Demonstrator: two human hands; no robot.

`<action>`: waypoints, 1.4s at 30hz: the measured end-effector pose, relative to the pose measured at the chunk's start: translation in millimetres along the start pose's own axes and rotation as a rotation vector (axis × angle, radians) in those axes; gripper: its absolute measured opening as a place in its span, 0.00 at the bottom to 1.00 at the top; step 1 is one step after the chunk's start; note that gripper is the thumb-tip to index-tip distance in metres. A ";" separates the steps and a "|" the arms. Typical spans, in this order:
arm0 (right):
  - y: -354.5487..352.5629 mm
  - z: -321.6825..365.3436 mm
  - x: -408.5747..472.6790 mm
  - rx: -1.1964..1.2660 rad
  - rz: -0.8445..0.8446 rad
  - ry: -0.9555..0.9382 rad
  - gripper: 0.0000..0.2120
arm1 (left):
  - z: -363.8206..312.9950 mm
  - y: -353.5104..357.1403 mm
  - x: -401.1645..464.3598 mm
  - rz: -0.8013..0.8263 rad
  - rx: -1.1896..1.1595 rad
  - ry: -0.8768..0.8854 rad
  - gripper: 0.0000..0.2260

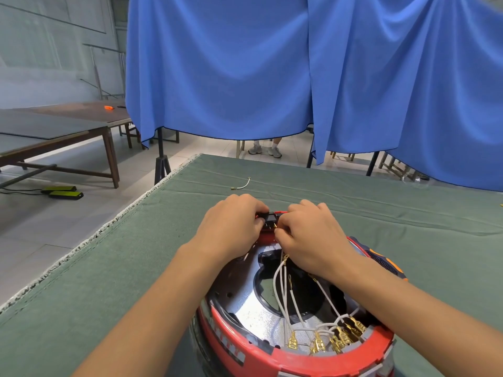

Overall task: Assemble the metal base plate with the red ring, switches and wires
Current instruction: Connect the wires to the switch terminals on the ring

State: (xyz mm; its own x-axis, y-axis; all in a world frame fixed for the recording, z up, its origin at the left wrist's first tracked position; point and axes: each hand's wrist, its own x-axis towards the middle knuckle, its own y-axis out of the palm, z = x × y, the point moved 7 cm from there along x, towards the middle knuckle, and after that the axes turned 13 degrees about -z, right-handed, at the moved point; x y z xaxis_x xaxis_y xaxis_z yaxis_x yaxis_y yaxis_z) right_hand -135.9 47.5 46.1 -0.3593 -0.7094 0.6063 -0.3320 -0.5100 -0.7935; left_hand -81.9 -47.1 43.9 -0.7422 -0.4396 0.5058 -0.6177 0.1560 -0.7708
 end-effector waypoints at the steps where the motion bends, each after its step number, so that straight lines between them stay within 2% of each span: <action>1: 0.1 -0.1 0.0 0.004 0.000 -0.001 0.14 | -0.1 0.1 -0.2 -0.003 0.002 0.002 0.11; 15: 1.2 2.4 4.2 -0.047 -0.008 -0.027 0.14 | 1.1 0.4 0.4 0.012 0.030 0.003 0.12; 32: 3.3 -5.6 4.6 0.045 -0.006 0.048 0.16 | 0.7 0.9 -0.4 0.018 0.023 0.013 0.12; 35: -7.0 -14.0 6.4 0.135 -0.100 0.135 0.20 | 0.4 1.2 -0.8 0.023 0.012 0.020 0.13; 38: -19.0 -36.9 2.7 0.277 -0.236 0.368 0.19 | 1.4 1.5 -0.3 0.026 0.008 0.020 0.13; 40: -16.5 -43.1 -1.3 0.249 -0.180 0.429 0.12 | 1.8 2.0 0.2 0.027 0.003 0.021 0.13; 42: -15.0 -40.3 -3.6 0.195 -0.129 0.394 0.07 | 1.5 1.8 0.4 0.027 0.002 0.018 0.13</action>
State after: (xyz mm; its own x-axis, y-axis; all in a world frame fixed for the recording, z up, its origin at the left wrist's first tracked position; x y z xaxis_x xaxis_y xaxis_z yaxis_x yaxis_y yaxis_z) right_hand -164.7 77.3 57.9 -0.6426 -0.4139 0.6448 -0.2395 -0.6909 -0.6821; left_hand -82.9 -48.3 42.1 -0.7634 -0.4192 0.4915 -0.5967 0.1659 -0.7852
